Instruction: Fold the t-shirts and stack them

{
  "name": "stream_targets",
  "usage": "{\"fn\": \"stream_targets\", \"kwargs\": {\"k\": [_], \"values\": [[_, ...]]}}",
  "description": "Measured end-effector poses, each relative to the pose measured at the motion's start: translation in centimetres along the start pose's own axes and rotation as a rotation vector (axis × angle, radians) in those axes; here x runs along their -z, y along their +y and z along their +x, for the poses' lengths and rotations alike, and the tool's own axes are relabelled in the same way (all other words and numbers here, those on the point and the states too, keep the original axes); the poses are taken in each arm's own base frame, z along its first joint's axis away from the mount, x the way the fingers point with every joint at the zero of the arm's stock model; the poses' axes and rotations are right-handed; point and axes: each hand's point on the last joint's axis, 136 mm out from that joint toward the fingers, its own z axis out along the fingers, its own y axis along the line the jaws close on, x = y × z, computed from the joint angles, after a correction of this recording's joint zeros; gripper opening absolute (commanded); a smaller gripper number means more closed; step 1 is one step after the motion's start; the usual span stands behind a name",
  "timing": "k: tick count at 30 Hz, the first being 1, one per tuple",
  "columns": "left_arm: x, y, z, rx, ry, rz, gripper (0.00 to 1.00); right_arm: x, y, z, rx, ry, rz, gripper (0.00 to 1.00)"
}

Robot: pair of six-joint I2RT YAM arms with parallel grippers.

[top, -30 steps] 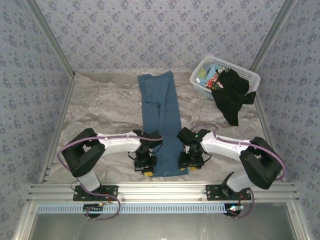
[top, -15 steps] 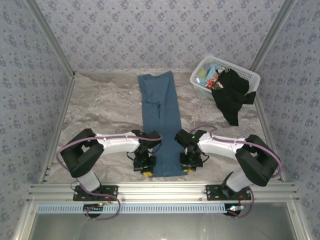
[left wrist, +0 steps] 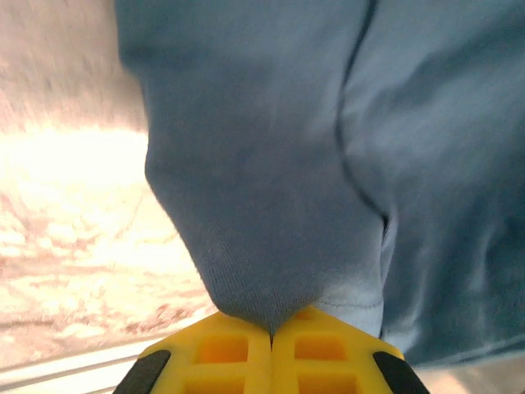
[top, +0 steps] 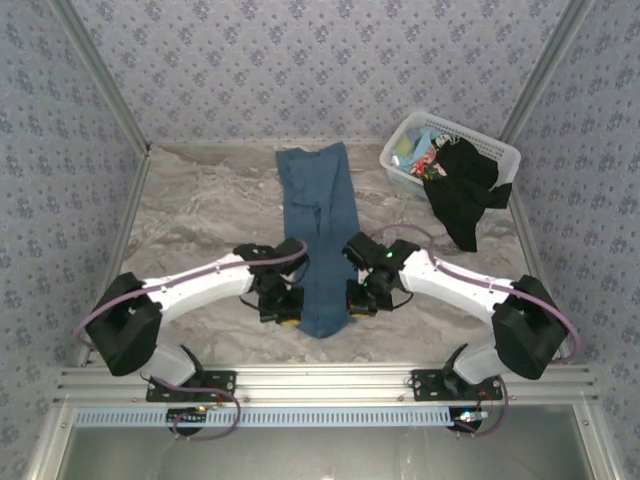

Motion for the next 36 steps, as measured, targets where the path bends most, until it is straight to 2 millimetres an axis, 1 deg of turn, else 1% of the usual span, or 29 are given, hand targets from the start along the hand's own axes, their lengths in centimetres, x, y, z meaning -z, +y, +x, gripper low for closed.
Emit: {"fn": "stream_targets", "kwargs": {"k": [3, 6, 8, 10, 12, 15, 17, 20, 21, 22, 23, 25, 26, 27, 28, 30, 32, 33, 34, 36], "values": [[1.6, -1.1, -2.8, 0.027, -0.042, 0.05, 0.0, 2.3, 0.9, -2.8, -0.018, -0.053, -0.031, 0.0], [2.7, -1.9, -5.9, 0.058, -0.077, 0.086, 0.0, 4.2, 1.9, -6.3, -0.023, -0.104, -0.053, 0.0], [3.4, -2.3, -8.1, 0.076, -0.097, 0.101, 0.0, 4.8, 2.2, -8.4, -0.03, -0.125, -0.063, 0.0], [4.1, -2.7, -10.6, 0.09, -0.122, 0.116, 0.0, 5.0, 2.2, -10.8, -0.046, -0.138, -0.063, 0.0], [4.6, -3.0, -12.9, 0.1, -0.144, 0.124, 0.0, 4.8, 2.0, -12.9, -0.057, -0.143, -0.061, 0.0], [5.0, -3.0, -16.1, 0.116, -0.165, 0.128, 0.0, 3.9, 1.7, -16.1, -0.077, -0.139, -0.054, 0.0], [4.9, -3.0, -18.3, 0.124, -0.177, 0.128, 0.0, 3.2, 1.5, -18.4, -0.088, -0.143, -0.049, 0.0], [4.2, -2.9, -22.1, 0.134, -0.187, 0.133, 0.0, 1.7, 0.8, -21.6, -0.114, -0.143, -0.041, 0.0], [3.9, -2.9, -23.1, 0.135, -0.186, 0.136, 0.01, 1.3, 0.6, -22.5, -0.124, -0.143, -0.038, 0.0], [3.3, -2.9, -24.4, 0.135, -0.183, 0.141, 0.05, 0.9, 0.3, -23.7, -0.133, -0.145, -0.037, 0.0], [2.9, -3.0, -25.6, 0.132, -0.181, 0.146, 0.15, 0.5, 0.1, -24.9, -0.142, -0.151, -0.038, 0.0], [2.0, -3.1, -27.7, 0.121, -0.177, 0.154, 0.36, -0.4, -0.4, -26.9, -0.159, -0.16, -0.043, 0.23], [1.6, -3.2, -28.8, 0.117, -0.179, 0.154, 0.42, -0.8, -0.7, -27.7, -0.164, -0.161, -0.046, 0.34], [1.3, -3.1, -29.6, 0.118, -0.182, 0.154, 0.46, -1.2, -1.0, -28.4, -0.166, -0.163, -0.045, 0.42], [1.2, -3.1, -30.3, 0.111, -0.19, 0.155, 0.5, -1.5, -1.3, -29.0, -0.163, -0.169, -0.044, 0.47], [1.3, -2.6, -30.8, 0.114, -0.197, 0.144, 0.52, -1.5, -1.8, -29.7, -0.157, -0.18, -0.037, 0.53], [2.1, -2.3, -30.6, 0.115, -0.216, 0.133, 0.53, -1.0, -2.2, -29.8, -0.148, -0.195, -0.024, 0.54], [2.5, -1.9, -30.2, 0.118, -0.224, 0.127, 0.52, -0.7, -2.3, -29.9, -0.14, -0.206, -0.022, 0.54], [2.9, -1.4, -29.3, 0.123, -0.231, 0.119, 0.52, -0.4, -2.4, -29.6, -0.135, -0.213, -0.017, 0.54], [3.7, -0.1, -26.4, 0.151, -0.222, 0.103, 0.5, 0.2, -3.0, -28.0, -0.126, -0.215, -0.003, 0.54]]}}
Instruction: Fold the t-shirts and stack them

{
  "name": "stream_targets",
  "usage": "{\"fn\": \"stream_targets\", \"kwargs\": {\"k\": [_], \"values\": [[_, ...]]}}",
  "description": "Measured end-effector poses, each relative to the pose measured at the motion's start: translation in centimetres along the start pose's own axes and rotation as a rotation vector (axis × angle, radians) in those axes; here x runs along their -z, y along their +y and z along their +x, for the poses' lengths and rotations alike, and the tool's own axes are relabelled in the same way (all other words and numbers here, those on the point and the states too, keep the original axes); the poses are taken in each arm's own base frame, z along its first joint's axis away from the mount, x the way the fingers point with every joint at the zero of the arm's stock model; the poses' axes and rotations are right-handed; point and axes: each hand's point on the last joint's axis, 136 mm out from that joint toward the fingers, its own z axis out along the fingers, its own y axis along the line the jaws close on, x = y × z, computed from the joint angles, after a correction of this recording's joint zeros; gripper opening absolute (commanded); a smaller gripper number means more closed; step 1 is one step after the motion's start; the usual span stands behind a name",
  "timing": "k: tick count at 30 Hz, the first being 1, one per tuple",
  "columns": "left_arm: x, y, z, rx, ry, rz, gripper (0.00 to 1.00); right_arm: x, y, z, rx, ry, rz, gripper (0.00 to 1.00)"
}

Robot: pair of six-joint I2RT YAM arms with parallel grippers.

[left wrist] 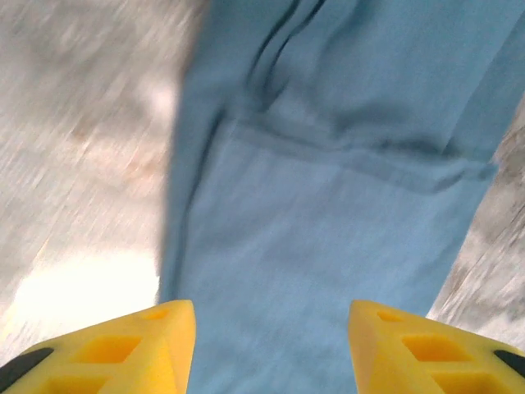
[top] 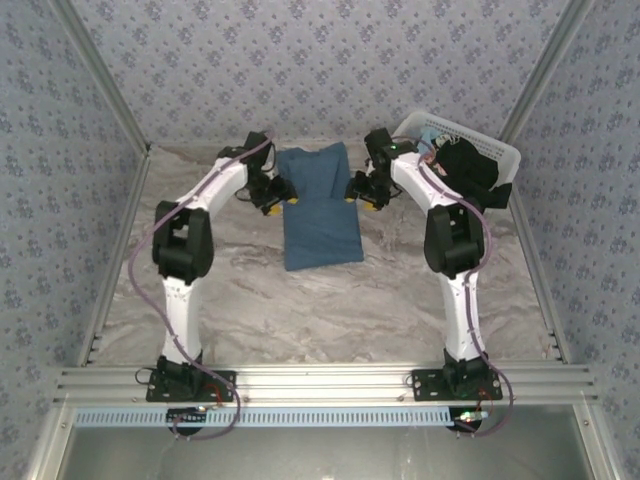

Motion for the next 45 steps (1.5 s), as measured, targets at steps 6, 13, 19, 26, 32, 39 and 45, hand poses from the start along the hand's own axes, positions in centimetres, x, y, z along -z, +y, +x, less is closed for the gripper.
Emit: {"fn": "stream_targets", "kwargs": {"k": [6, 13, 19, 26, 32, 39, 45], "values": [[0.9, 4.1, 10.0, 0.141, 0.082, 0.024, 0.52, 2.0, -2.6, 7.1, 0.014, 0.054, 0.023, 0.57], [-4.1, 6.0, 14.5, 0.341, 0.155, 0.07, 0.54, -0.2, -4.5, 12.4, -0.028, 0.153, 0.003, 0.55], [-4.9, 4.8, 13.3, 0.39, 0.147, 0.118, 0.51, -1.2, -4.4, 13.0, -0.07, 0.168, -0.022, 0.51], [-6.1, 3.8, 12.8, 0.4, 0.191, 0.109, 0.24, -3.5, -4.5, 13.3, -0.14, 0.206, -0.017, 0.4], [-6.4, 3.2, 11.8, 0.347, 0.17, 0.077, 0.0, -4.0, -3.7, 12.6, -0.238, 0.182, -0.055, 0.08], [-5.8, 3.8, 12.1, 0.274, 0.15, 0.04, 0.0, -3.4, -3.5, 12.4, -0.256, 0.151, -0.065, 0.0], [-3.8, 3.8, 15.7, 0.17, 0.218, 0.044, 0.0, -0.8, -3.8, 15.8, -0.214, 0.176, -0.073, 0.0]]}}
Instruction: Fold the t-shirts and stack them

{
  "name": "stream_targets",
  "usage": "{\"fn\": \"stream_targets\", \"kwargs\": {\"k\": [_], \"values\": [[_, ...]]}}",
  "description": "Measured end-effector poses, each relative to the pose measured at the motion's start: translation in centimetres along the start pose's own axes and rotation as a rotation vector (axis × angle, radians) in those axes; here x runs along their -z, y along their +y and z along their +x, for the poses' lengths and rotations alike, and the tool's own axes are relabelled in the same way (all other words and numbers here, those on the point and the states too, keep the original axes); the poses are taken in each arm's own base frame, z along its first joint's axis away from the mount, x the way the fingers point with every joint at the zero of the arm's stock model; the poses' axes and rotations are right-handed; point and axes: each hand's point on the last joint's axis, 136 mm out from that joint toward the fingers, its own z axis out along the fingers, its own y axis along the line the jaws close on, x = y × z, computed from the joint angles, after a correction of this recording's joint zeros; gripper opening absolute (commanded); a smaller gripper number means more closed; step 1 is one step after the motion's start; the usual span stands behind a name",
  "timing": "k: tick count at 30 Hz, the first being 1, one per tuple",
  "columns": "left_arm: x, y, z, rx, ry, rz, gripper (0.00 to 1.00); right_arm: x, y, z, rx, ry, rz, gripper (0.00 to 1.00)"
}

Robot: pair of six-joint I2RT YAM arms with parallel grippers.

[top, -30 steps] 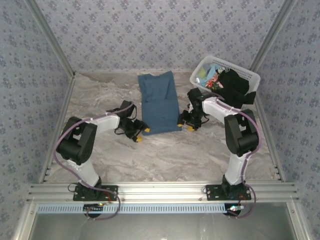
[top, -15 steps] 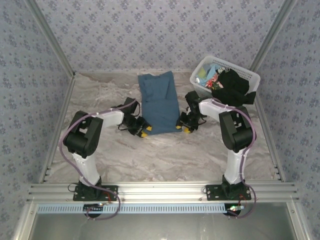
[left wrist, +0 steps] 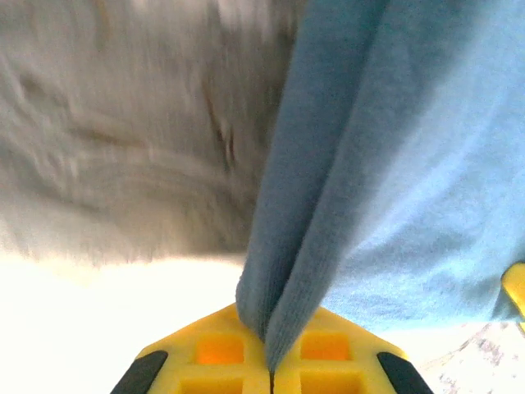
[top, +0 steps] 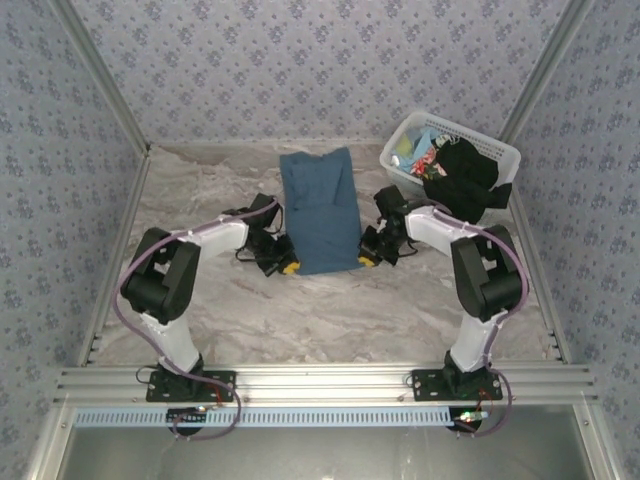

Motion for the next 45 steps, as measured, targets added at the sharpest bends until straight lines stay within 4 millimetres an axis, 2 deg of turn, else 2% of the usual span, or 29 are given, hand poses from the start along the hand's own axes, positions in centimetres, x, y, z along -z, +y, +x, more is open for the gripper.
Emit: {"fn": "stream_targets", "kwargs": {"k": [3, 6, 8, 10, 13, 17, 21, 25, 32, 35, 37, 38, 40, 41, 43, 45], "values": [[0.5, 1.2, 3.4, -0.056, 0.063, -0.035, 0.0, 0.6, -0.9, 3.0, 0.029, 0.061, 0.014, 0.0], [1.6, 2.5, 7.5, -0.106, 0.132, -0.053, 0.0, 1.5, -1.9, 6.9, 0.059, 0.147, 0.031, 0.0], [2.7, 2.8, 10.0, -0.14, 0.159, -0.042, 0.0, 2.9, -2.1, 9.4, 0.086, 0.185, 0.034, 0.0], [4.6, 2.3, 12.0, -0.174, 0.157, -0.001, 0.0, 5.0, -1.7, 11.4, 0.117, 0.193, 0.018, 0.0], [8.0, 0.3, 12.8, -0.206, 0.085, 0.107, 0.0, 8.7, -0.2, 12.7, 0.138, 0.165, -0.037, 0.0], [11.2, -2.7, 11.9, -0.216, 0.001, 0.211, 0.0, 12.3, 2.9, 12.0, 0.135, 0.11, -0.102, 0.0], [12.6, -4.6, 9.3, -0.186, -0.074, 0.248, 0.0, 14.2, 5.6, 9.8, 0.121, 0.067, -0.138, 0.0], [13.8, -6.2, 5.9, -0.135, -0.135, 0.266, 0.0, 14.1, 7.8, 6.6, 0.088, 0.048, -0.146, 0.0], [13.7, -8.2, -0.8, -0.052, -0.185, 0.28, 0.0, 11.5, 10.5, -0.3, 0.033, 0.037, -0.132, 0.0], [12.7, -9.1, -4.4, -0.018, -0.185, 0.273, 0.0, 10.1, 11.3, -4.0, 0.012, 0.016, -0.133, 0.0], [11.5, -9.6, -7.4, 0.003, -0.185, 0.273, 0.05, 8.6, 11.6, -6.7, -0.003, -0.003, -0.138, 0.0], [10.8, -9.7, -8.9, 0.011, -0.184, 0.271, 0.12, 7.8, 11.6, -8.0, -0.012, -0.014, -0.139, 0.07], [9.5, -10.2, -12.3, 0.014, -0.185, 0.269, 0.28, 5.9, 11.5, -10.9, -0.041, -0.034, -0.145, 0.35], [8.8, -10.5, -14.1, 0.012, -0.185, 0.273, 0.35, 4.9, 11.5, -12.5, -0.051, -0.043, -0.147, 0.45], [7.7, -11.0, -17.3, 0.002, -0.194, 0.274, 0.46, 3.3, 11.3, -15.2, -0.058, -0.06, -0.145, 0.58], [7.1, -10.4, -19.2, 0.008, -0.205, 0.25, 0.52, 2.3, 11.2, -17.7, -0.032, -0.089, -0.134, 0.62]]}}
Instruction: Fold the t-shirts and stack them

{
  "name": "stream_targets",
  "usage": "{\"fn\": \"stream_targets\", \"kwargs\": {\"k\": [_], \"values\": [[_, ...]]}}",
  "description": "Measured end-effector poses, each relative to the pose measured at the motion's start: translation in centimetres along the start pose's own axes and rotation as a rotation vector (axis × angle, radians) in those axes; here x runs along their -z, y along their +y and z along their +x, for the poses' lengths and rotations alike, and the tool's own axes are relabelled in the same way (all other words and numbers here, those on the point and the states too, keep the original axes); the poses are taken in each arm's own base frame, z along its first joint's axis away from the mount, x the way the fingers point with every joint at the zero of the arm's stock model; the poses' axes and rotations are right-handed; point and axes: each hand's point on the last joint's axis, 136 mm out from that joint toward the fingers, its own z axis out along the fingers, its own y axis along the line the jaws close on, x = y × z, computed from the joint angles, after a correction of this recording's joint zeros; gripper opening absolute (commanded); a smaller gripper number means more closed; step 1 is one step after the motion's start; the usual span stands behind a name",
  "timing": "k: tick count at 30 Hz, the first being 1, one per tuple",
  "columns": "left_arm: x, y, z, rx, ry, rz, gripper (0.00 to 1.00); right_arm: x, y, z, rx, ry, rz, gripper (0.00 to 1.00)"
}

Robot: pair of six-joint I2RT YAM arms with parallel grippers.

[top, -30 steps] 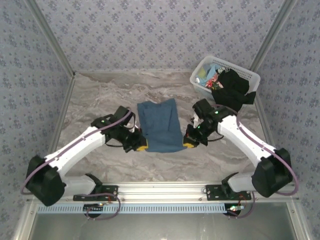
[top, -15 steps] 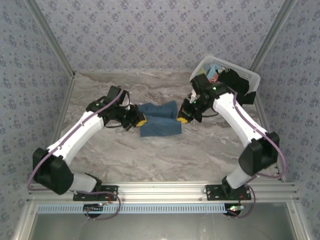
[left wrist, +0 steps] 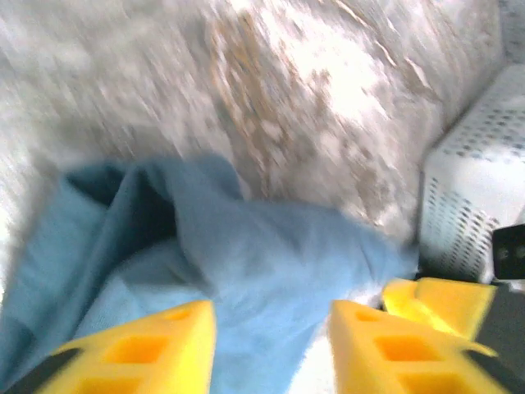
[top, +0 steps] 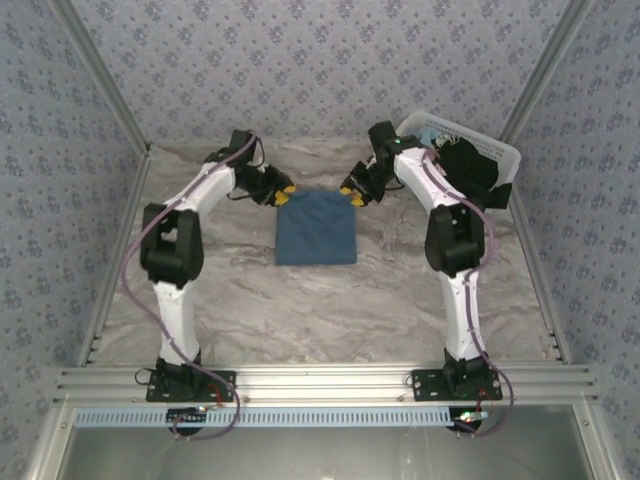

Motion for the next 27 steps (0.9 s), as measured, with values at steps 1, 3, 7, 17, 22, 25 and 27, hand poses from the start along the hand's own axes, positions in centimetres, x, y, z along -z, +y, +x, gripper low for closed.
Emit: {"fn": "stream_targets", "kwargs": {"k": [1, 3, 7, 17, 22, 25, 27], "values": [[0.0, 0.6, -0.2, 0.006, -0.007, -0.023, 0.52, 0.0, 0.1, -0.6, 0.018, -0.011, 0.003, 0.62], [1.0, 1.4, 0.4, 0.013, -0.024, -0.068, 0.52, 1.1, 0.0, -0.9, 0.066, -0.035, 0.03, 0.62], [4.7, 2.5, 6.0, 0.042, -0.064, -0.104, 0.49, 5.4, -0.4, 1.1, 0.162, -0.093, 0.078, 0.61], [1.9, 6.1, 22.4, 0.158, -0.111, -0.031, 0.54, 16.0, -3.5, 16.9, 0.372, -0.294, -0.204, 0.63], [-2.5, 5.5, 20.6, 0.317, -0.205, 0.04, 0.56, 13.8, -7.4, 20.0, 0.317, -0.254, -0.242, 0.63], [-4.2, 5.0, 20.3, 0.443, -0.239, 0.077, 0.56, 13.8, -7.8, 20.7, 0.317, -0.239, -0.252, 0.63], [-5.2, 4.7, 20.2, 0.508, -0.254, 0.094, 0.56, 14.4, -7.6, 20.7, 0.324, -0.25, -0.271, 0.63]]}}
